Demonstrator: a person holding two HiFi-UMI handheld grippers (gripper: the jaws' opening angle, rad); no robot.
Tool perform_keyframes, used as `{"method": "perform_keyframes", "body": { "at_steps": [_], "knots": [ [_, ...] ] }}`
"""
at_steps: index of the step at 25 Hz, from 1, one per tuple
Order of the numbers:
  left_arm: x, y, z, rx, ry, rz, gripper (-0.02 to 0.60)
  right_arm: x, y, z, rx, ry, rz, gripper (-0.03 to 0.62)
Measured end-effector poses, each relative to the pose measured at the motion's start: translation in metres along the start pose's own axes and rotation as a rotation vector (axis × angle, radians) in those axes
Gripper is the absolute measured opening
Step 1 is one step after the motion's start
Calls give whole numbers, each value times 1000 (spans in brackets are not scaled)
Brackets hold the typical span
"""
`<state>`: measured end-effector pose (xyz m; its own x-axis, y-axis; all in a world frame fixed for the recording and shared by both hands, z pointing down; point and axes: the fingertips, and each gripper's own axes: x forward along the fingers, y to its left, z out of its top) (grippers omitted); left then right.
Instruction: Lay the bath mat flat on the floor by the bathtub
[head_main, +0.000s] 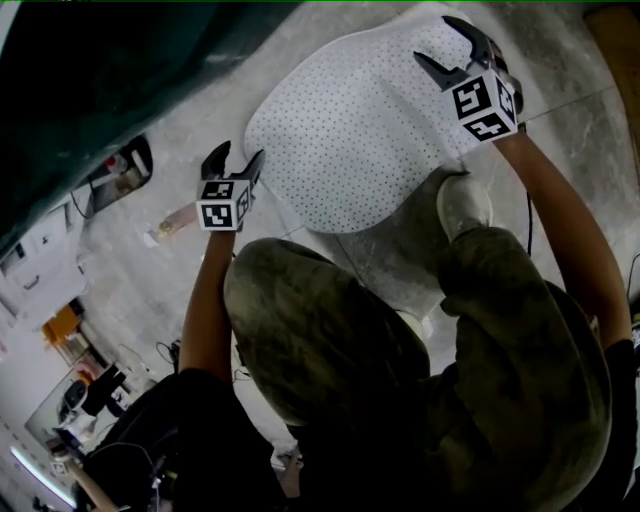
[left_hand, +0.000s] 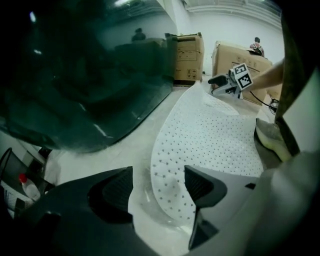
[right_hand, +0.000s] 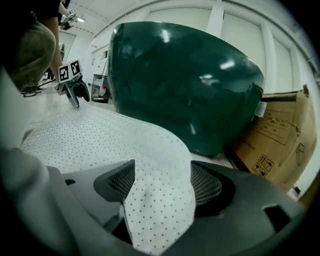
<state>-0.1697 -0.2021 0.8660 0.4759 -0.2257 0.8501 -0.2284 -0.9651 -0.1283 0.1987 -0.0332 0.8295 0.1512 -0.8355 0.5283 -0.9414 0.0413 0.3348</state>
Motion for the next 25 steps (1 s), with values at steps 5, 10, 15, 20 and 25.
{"method": "perform_keyframes", "body": {
  "at_steps": [5, 10, 15, 20, 25],
  "knots": [
    [-3, -21, -35, -21, 43, -62, 321, -16, -14, -56, 89, 93, -18, 344],
    [-1, -49, -64, -119, 82, -156, 321, -28, -29, -106, 187, 187, -36, 344],
    [5, -55, -103, -188, 95, -95, 321, -30, -21, -134, 210, 252, -13, 344],
    [12, -52, -119, -461, 131, -72, 321, -16, -3, -141, 158, 270, 39, 344],
    [19, -75, -110, -364, 141, -167, 204, 2, 0, -138, 175, 263, 84, 344]
  ]
}}
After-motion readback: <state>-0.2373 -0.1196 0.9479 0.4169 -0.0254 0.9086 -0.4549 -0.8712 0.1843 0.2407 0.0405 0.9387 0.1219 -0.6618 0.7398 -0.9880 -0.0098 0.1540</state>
